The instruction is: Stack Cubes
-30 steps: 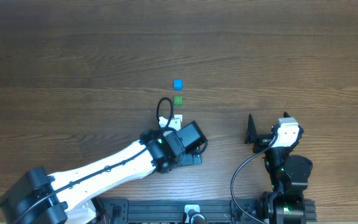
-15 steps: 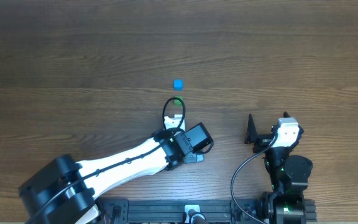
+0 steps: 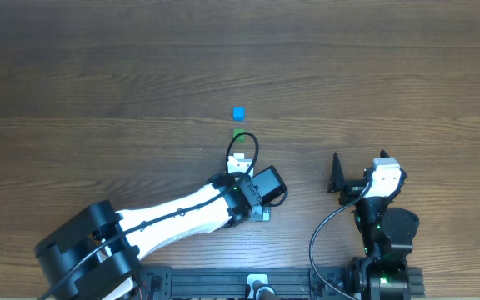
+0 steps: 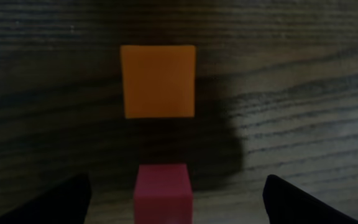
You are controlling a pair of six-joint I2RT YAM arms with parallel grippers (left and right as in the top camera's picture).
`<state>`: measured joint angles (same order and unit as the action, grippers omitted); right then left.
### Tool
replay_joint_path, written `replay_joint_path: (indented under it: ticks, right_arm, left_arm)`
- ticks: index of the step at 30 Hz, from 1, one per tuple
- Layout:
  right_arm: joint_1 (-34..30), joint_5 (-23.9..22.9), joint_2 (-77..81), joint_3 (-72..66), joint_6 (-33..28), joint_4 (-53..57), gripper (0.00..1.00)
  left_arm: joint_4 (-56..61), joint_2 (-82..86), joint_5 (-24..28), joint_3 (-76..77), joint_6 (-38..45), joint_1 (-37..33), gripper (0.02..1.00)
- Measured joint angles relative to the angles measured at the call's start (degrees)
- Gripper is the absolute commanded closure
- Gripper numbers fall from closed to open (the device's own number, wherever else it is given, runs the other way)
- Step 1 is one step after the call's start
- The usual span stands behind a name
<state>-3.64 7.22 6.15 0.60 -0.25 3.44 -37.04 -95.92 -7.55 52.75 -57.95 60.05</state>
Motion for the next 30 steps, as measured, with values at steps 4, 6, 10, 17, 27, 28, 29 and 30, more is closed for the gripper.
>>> replay_joint_path:
  ticks: [4, 6, 10, 17, 27, 28, 29, 30]
  right_arm:
    - [0.00, 0.00, 0.00, 0.00, 0.02, 0.00, 0.007]
    - [0.00, 0.00, 0.00, 0.00, 0.02, 0.00, 0.009]
    - [0.00, 0.00, 0.00, 0.00, 0.02, 0.00, 0.007]
    - [0.00, 0.00, 0.00, 0.00, 0.00, 0.00, 0.007]
    - [0.00, 0.00, 0.00, 0.00, 0.02, 0.00, 0.007]
    - [0.00, 0.00, 0.00, 0.00, 0.00, 0.00, 0.009]
    - [0.00, 0.00, 0.00, 0.00, 0.04, 0.00, 0.009]
    - [0.00, 0.00, 0.00, 0.00, 0.00, 0.00, 0.009]
  left_arm:
    - [-0.17, 0.00, 0.00, 0.00, 1.09, 0.44, 0.159]
    - [-0.37, 0.00, 0.00, 0.00, 1.44, 0.44, 0.191]
    - [-0.96, 0.00, 0.00, 0.00, 1.44, 0.42, 0.222]
    - [-1.20, 0.00, 0.22, 0.00, 1.44, 0.42, 0.356]
    - [-3.65, 0.00, 0.55, 0.00, 1.18, 0.42, 0.533]
    - [-3.65, 0.00, 0.57, 0.00, 1.14, 0.42, 0.533]
    - [-3.65, 0.00, 0.59, 0.00, 1.16, 0.42, 0.533]
    - [-3.65, 0.00, 0.63, 0.00, 1.16, 0.42, 0.538]
